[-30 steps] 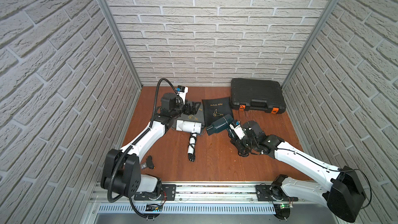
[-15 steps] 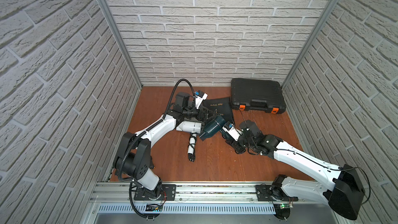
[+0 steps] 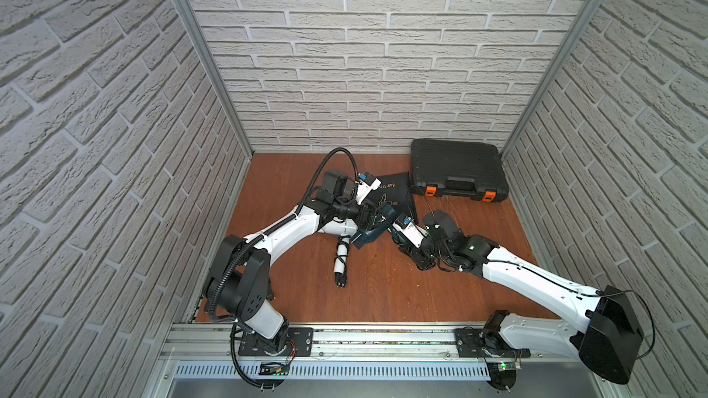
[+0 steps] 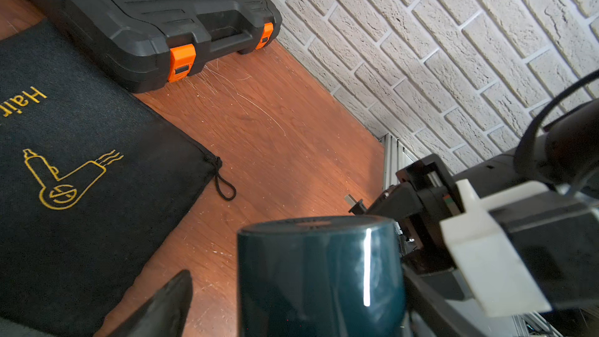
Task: Pack away hair dryers
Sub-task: Fold the hair dryer.
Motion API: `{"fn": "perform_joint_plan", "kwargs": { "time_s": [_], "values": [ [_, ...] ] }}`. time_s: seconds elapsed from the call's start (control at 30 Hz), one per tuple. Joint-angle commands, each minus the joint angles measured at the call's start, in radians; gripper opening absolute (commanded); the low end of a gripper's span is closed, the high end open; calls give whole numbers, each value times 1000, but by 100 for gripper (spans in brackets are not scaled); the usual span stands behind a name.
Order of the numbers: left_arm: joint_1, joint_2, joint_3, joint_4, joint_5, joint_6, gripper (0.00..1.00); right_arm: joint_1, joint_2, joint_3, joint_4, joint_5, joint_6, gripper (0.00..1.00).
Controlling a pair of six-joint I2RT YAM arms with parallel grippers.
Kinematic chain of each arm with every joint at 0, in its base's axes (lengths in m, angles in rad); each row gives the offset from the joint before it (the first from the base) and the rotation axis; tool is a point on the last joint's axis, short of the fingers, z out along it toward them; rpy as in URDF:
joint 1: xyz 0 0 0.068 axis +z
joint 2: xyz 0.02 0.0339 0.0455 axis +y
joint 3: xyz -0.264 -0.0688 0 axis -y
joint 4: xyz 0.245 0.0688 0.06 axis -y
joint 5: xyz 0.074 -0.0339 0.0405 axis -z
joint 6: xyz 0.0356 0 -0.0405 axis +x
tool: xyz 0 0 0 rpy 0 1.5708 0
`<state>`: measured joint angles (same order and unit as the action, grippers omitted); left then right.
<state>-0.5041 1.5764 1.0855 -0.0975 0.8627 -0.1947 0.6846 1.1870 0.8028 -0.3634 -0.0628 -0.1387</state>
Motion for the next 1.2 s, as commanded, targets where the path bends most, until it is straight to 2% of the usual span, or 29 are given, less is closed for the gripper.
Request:
{"fn": "perform_joint_plan", "kwargs": {
  "time_s": [0.0, 0.3, 0.53, 0.67, 0.77, 0.97, 1.17],
  "values": [
    [-13, -13, -14, -32, 25, 33, 94, 6, -57, 32, 126, -6, 1, 11],
    [-39, 17, -15, -18, 77, 16, 76, 6, -104, 10, 167, 20, 47, 10],
    [-86, 27, -54, 134, 89, -91, 30, 6, -116, -18, 306, -32, 194, 9],
    [-96, 30, -107, 312, 65, -222, 15, 8, -129, -27, 375, -40, 267, 8],
    [-97, 25, -138, 417, 22, -313, 0, 9, -141, -26, 403, -32, 310, 7],
    [-117, 4, -209, 594, -107, -449, 0, 11, -135, -37, 474, -25, 423, 7],
    [-160, -31, -253, 631, -272, -487, 0, 13, -124, -58, 552, -21, 523, 7]
  ]
}}
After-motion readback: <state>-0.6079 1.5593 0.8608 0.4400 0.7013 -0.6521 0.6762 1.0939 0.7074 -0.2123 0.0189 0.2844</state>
